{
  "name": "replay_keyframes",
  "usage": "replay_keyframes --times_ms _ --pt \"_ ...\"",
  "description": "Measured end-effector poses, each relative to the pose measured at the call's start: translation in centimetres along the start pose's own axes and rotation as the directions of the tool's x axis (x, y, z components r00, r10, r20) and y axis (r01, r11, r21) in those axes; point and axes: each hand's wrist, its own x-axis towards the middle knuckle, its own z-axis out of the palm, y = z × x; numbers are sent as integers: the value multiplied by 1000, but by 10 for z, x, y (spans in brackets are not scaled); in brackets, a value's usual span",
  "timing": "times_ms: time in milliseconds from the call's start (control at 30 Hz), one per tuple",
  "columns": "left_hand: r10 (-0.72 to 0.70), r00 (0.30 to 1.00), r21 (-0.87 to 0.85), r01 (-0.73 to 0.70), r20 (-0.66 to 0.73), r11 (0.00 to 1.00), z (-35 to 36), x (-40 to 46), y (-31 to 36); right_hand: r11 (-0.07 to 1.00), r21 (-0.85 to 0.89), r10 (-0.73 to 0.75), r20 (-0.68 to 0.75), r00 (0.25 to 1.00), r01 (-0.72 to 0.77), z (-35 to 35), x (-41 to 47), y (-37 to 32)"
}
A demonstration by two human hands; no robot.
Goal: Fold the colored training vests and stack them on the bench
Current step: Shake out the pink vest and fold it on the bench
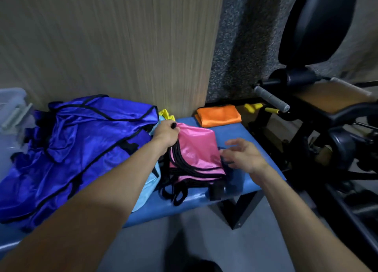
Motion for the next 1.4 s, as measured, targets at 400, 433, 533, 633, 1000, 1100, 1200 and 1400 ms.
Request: replay_keyframes --times_ms 400,433,533,633,1000,1100,1200,1400 --pt "161 940 313 -257 301 914 -69 -77 15 720 -539 -318 305 898 438 -4 -28 -3" --pt "138 940 331 -244 312 912 -69 -83 13 700 -551 -338 305 890 455 -2 -30 -1" --pt "48 949 390 -173 310 904 -60 -97 11 632 -583 -404 314 859 510 3 -32 2" --pt "-46 968 430 -68 249 900 -51 -97 10 530 -647 -457 326 828 548 8 -35 -2" --pt "-36 991 478 -29 126 878 -44 -99 19 299 -765 -477 398 783 571 11 -44 2" --pt "300 940 623 -332 161 709 -42 -108 19 322 -762 -441 404 801 562 6 -42 7" --pt "642 675 304 -737 364 603 -37 -115 22 386 -729 -411 414 813 566 1 -45 11" --pt "439 619 348 -758 651 552 -29 -124 9 507 -626 -438 404 803 592 -17 -68 8"
